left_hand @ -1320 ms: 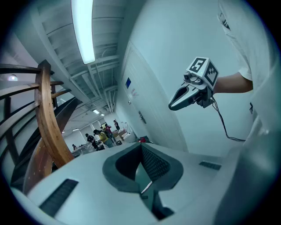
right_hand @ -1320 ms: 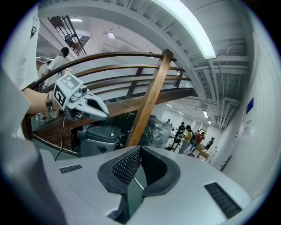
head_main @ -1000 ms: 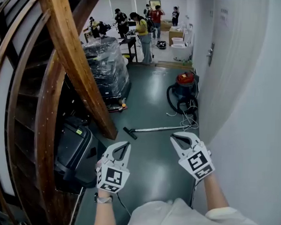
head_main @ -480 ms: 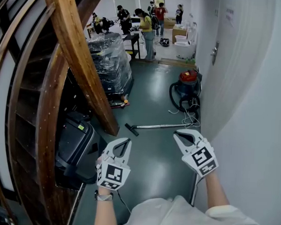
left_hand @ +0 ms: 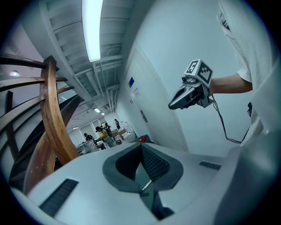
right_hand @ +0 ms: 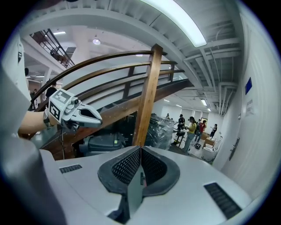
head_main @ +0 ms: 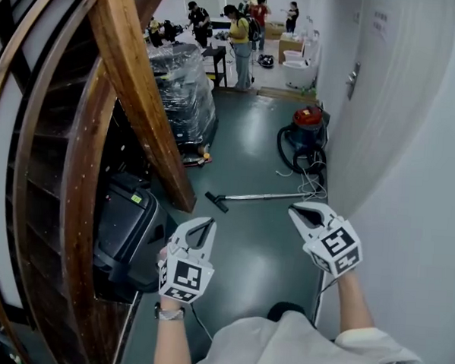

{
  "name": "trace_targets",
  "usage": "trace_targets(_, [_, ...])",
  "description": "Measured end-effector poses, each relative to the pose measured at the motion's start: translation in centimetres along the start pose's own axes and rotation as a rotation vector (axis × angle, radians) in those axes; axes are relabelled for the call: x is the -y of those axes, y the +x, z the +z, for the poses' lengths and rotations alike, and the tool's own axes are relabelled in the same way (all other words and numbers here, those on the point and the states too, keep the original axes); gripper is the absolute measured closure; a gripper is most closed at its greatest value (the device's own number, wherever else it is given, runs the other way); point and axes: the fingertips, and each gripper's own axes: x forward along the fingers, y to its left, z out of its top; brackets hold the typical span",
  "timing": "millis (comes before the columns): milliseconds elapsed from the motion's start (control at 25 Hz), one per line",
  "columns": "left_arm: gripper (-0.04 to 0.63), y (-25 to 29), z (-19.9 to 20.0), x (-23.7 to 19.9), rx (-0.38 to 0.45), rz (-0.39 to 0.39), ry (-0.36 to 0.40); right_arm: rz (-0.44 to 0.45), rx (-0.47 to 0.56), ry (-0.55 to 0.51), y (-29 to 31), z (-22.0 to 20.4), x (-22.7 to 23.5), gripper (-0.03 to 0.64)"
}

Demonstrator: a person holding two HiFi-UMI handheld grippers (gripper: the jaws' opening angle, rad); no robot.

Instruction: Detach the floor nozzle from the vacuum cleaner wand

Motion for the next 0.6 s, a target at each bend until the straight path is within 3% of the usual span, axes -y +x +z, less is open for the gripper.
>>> trace_targets(160, [0.597, -0.1, -0.7, -1.8, 0.006, -0.005, 0.014, -0.049, 0.023, 0.024, 0.9, 0.9, 0.0, 0.588])
trace_targets(320, [0.597, 0.5, -1.2, -3.5, 0.021, -0.010, 0.009, -0.075, 0.039, -0.020, 1.8, 1.9, 0.4, 0.588])
trace_targets(600, [0.597, 5.2, -2.4, -7.4, 0.039, 0.047, -0.058, -0.055, 0.070, -0.018, 5.6, 1.5, 4.5, 0.588])
